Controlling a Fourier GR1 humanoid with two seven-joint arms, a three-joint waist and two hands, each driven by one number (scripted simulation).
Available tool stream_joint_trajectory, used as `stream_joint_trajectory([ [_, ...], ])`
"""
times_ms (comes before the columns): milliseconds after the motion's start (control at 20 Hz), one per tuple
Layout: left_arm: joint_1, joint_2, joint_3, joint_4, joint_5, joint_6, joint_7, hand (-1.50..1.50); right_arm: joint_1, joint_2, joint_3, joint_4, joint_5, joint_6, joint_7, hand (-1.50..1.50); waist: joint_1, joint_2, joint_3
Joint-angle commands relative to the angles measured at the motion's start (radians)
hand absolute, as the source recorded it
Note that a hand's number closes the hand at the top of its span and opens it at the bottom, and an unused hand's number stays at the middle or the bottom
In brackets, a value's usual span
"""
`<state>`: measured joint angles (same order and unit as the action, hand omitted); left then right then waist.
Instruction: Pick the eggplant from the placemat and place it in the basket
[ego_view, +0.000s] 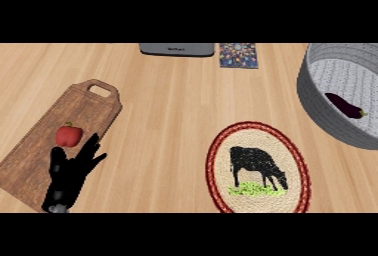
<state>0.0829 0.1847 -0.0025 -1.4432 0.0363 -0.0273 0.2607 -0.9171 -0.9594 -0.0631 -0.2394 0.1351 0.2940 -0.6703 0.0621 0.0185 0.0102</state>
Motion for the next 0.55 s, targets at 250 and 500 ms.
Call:
stream_joint_trajectory([
  [250,0.016,-0.036,-0.037,0.035,-0.040,0.025,0.000,0.00,-0.056,-0.112,-0.099,0.136,-0.068,0.107,0.063,-1.50,-0.006,0.010,-0.005],
  [500,0.022,-0.010,-0.019,-0.018,-0.009,0.000,0.039,0.00,-0.021,-0.213,-0.127,0.170,-0.088,0.158,0.056,-1.50,0.000,0.014,-0.001],
])
